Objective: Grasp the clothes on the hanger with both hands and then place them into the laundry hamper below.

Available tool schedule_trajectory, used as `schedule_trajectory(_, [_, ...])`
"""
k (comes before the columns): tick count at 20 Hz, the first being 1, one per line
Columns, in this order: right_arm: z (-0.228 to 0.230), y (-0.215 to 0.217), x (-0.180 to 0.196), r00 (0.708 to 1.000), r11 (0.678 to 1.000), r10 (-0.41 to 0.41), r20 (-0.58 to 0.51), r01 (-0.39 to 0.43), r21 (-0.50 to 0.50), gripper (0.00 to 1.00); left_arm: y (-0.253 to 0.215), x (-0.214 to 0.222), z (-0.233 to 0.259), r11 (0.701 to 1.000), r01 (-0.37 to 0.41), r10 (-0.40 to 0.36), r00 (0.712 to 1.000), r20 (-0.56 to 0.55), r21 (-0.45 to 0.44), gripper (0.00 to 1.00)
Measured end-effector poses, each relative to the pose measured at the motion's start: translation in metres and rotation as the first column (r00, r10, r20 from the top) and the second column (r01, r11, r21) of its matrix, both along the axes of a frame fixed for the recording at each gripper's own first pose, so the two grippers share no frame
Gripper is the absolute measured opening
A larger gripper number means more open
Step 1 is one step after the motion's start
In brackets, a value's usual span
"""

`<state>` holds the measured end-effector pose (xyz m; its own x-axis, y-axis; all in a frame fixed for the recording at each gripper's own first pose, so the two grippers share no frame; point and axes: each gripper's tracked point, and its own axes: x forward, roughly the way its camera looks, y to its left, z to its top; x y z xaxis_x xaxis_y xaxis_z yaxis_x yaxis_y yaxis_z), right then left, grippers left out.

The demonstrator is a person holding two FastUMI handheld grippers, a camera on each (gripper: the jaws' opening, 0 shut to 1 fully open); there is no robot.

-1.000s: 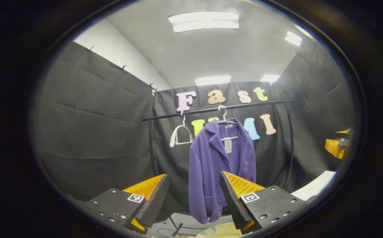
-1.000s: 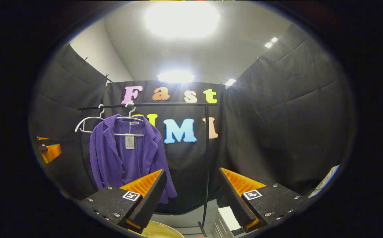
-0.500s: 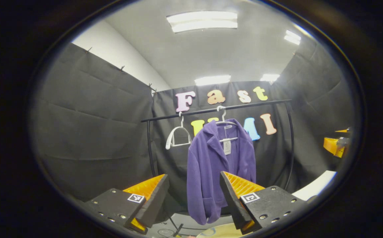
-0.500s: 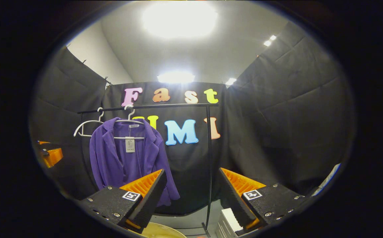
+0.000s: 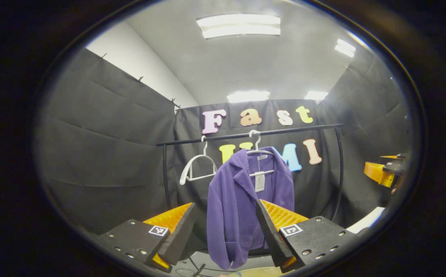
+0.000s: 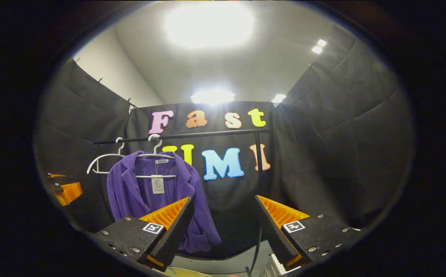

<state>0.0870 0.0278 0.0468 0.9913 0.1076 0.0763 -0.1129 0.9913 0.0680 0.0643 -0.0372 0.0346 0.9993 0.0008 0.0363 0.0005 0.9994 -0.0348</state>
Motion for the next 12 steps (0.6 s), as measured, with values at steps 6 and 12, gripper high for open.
schedule_trajectory(6, [0.01,0.015,0.04,0.998,0.998,0.062,0.017,-0.062,0.015,0.96,-0.014,0.035,0.017,1.0,-0.009,0.009,1.0,0.015,-0.026,0.86])
schedule_trajectory(12, [0.005,0.04,0.076,0.991,0.989,0.135,-0.002,-0.134,0.06,0.96,-0.043,0.079,0.016,0.999,0.012,-0.012,1.0,0.01,-0.037,0.89])
